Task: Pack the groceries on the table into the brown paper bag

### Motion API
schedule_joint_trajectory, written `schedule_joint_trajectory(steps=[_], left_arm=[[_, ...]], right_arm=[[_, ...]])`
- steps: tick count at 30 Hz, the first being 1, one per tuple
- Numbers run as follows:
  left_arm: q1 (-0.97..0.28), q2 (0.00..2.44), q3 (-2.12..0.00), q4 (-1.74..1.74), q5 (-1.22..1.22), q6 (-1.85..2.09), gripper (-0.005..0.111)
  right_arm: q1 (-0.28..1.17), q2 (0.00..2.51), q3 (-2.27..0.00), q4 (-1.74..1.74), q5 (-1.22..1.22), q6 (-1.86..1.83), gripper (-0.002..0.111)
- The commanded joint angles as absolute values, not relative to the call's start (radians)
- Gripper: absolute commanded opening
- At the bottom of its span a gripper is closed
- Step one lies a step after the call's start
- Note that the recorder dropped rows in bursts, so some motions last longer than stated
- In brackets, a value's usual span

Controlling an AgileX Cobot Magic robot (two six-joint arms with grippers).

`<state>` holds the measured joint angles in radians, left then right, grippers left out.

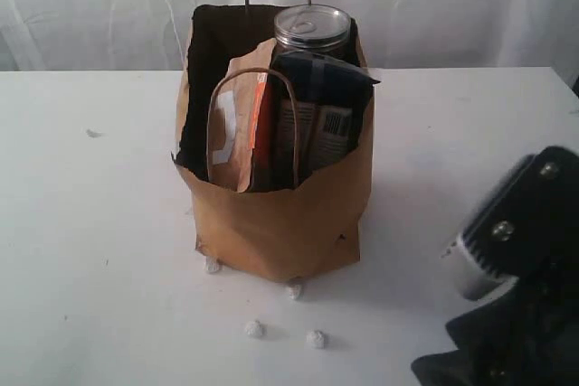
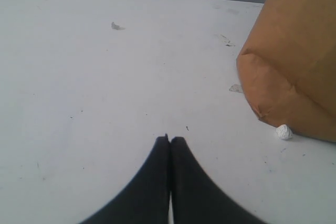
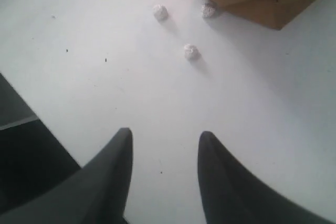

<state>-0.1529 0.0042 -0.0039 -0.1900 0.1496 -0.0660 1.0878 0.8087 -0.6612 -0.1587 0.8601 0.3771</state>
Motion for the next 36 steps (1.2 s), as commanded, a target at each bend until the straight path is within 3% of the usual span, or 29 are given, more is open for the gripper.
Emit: schedule_joint_trajectory(steps=[1, 6, 13, 20, 36], left_arm=[[-0.152, 0.000, 0.000, -0.196, 0.149, -0.070, 0.000], [-0.152, 0.000, 0.000, -0.196, 0.149, -0.070, 0.000], [-0.152, 0.000, 0.000, -0.196, 0.149, -0.070, 0.000], [-0.152, 0.000, 0.000, -0.196, 0.149, -0.070, 0.000], [-0.152, 0.000, 0.000, -0.196, 0.149, -0.070, 0.000]], right_arm=[[1.086, 0.900, -0.584, -0.202, 0.653, 0.505, 0.038], [1.086, 1.167, -0.568, -0.509, 0.554, 0.860, 0.038], [1.007, 1.483, -0.570, -0.621, 0.320, 1.011, 0.038], [0.958, 1.532, -0.579, -0.621, 0.185, 1.013, 0.038], [0.939, 1.639, -0.626, -0.630, 0.176, 0.996, 0.038]])
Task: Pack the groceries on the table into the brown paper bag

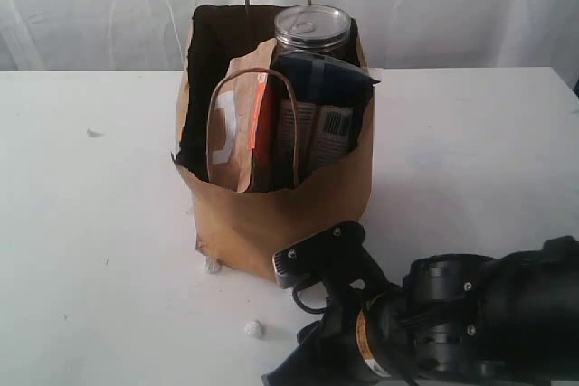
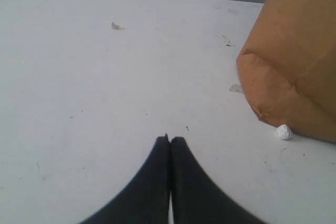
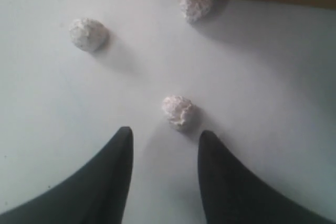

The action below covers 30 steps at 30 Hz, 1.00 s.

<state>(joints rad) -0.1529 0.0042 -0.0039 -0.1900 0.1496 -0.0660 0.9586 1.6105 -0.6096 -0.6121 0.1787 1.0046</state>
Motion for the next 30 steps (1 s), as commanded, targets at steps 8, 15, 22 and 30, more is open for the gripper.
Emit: schedule_joint_trajectory(steps=[8, 15, 22, 30], left_arm=[[-0.152, 0.000, 0.000, -0.196, 0.149, -0.070, 0.000], [-0.152, 0.000, 0.000, -0.196, 0.149, -0.070, 0.000], [-0.152, 0.000, 0.000, -0.196, 0.149, -0.070, 0.000], [-0.152, 0.000, 0.000, -0.196, 0.149, -0.070, 0.000]], right_arm=[[0.917, 1.681, -0.640, -0.632, 0.131, 0.996, 0.038], [0.917, 1.726, -0.656, -0.632, 0.108, 0.998, 0.038], [0.917, 1.760, -0.665, -0.632, 0.130, 0.998, 0.017], [0.940, 1.683, -0.661, -0.632, 0.185, 0.998, 0.000]])
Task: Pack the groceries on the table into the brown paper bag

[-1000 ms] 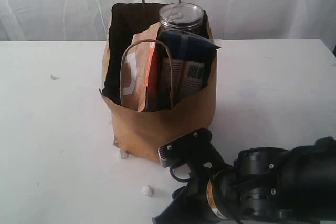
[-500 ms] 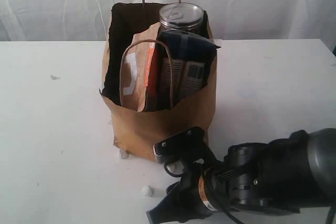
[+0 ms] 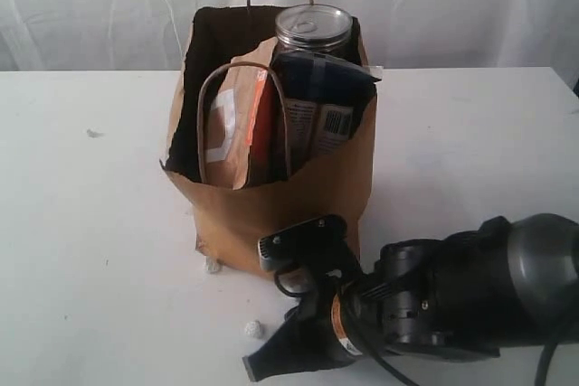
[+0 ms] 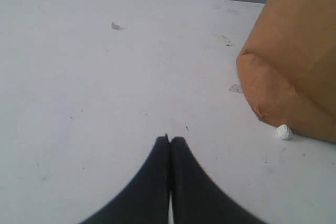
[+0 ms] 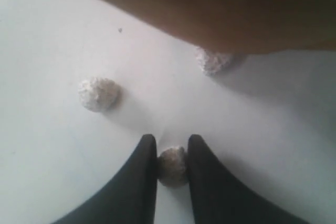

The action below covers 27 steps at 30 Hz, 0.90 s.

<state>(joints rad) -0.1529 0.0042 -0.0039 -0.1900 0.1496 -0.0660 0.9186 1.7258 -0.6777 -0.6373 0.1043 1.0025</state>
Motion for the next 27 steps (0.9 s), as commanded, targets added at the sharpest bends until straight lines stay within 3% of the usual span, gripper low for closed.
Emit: schedule_joint_trajectory(steps=[1, 11, 20, 27], left_arm=[[-0.152, 0.000, 0.000, -0.196, 0.149, -0.070, 0.000], [-0.152, 0.000, 0.000, -0.196, 0.149, -0.070, 0.000], [-0.152, 0.000, 0.000, -0.196, 0.149, -0.070, 0.000], [-0.152, 0.000, 0.000, -0.196, 0.149, -0.070, 0.000]], right_arm=[[0.951, 1.656, -0.661, -0.632, 0.206, 0.993, 0.000], [1.132, 1.300, -0.661, -0.604, 0.547, 0.941, 0.000], [1.185, 0.883, -0.709, -0.551, 0.547, 0.945, 0.000], [1.185, 0.775, -0.913, -0.731, 0.613, 0.945, 0.000]])
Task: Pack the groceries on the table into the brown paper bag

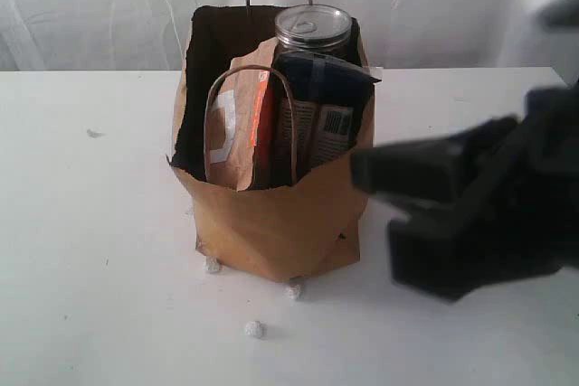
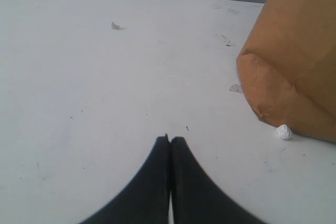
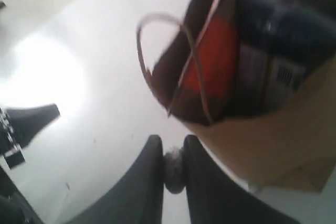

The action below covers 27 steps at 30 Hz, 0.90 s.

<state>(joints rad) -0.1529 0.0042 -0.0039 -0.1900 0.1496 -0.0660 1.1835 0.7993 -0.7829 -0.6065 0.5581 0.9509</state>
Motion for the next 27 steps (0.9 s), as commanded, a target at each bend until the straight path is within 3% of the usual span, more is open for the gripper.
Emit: schedule_joint_trajectory(steps=[1, 9, 13, 20, 23, 27], left_arm=[[-0.152, 0.000, 0.000, -0.196, 0.149, -0.070, 0.000], [-0.152, 0.000, 0.000, -0.196, 0.149, -0.070, 0.000], [-0.152, 0.000, 0.000, -0.196, 0.149, -0.070, 0.000], [-0.152, 0.000, 0.000, -0.196, 0.149, -0.070, 0.000], [-0.152, 0.000, 0.000, -0.196, 0.149, -0.070, 0.000], [-0.152, 0.000, 0.000, -0.196, 0.149, -0.070, 0.000]], right_arm=[[1.185, 0.791, -0.945, -0.754, 0.618, 0.945, 0.000], [1.182, 1.159, -1.254, -0.871, 0.756, 0.891, 0.000], [1.095, 1.392, -1.376, -0.873, 0.759, 0.888, 0.000], [1.004, 1.507, -1.462, -0.836, 0.759, 0.867, 0.001], [0.975, 1.509, -1.468, -0.789, 0.724, 0.848, 0.014], [0.971, 1.505, -1.468, -0.783, 0.716, 0.833, 0.055]])
